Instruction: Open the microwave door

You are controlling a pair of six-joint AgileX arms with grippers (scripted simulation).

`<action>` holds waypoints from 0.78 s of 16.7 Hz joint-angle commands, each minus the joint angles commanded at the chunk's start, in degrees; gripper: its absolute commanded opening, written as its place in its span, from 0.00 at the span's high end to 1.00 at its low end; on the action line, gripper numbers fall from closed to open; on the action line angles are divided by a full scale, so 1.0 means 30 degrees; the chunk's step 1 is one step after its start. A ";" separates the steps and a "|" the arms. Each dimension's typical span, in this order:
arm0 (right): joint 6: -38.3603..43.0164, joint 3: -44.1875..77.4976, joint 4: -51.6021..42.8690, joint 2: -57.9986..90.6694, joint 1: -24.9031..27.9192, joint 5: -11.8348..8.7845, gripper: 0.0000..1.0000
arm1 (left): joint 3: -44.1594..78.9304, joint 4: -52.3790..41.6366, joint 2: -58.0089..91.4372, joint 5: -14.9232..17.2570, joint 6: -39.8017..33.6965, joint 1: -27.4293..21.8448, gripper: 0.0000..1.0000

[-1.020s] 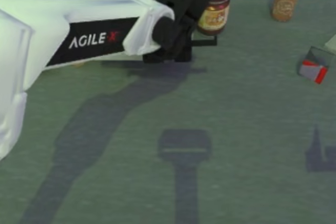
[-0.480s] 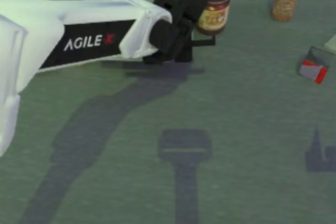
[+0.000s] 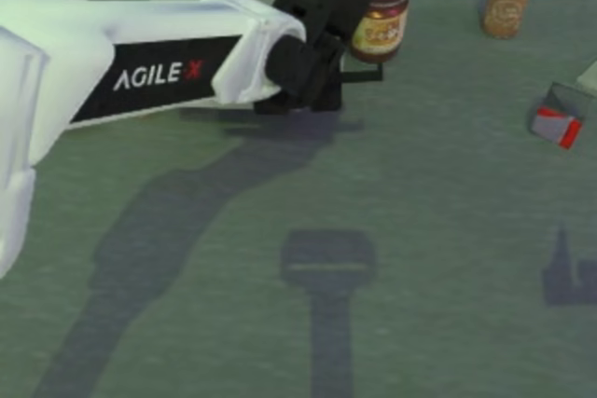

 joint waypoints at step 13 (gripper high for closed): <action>0.0000 0.0000 0.0000 0.0000 0.0000 0.0000 0.00 | -0.0030 0.0041 0.0093 0.0155 -0.0046 -0.0108 1.00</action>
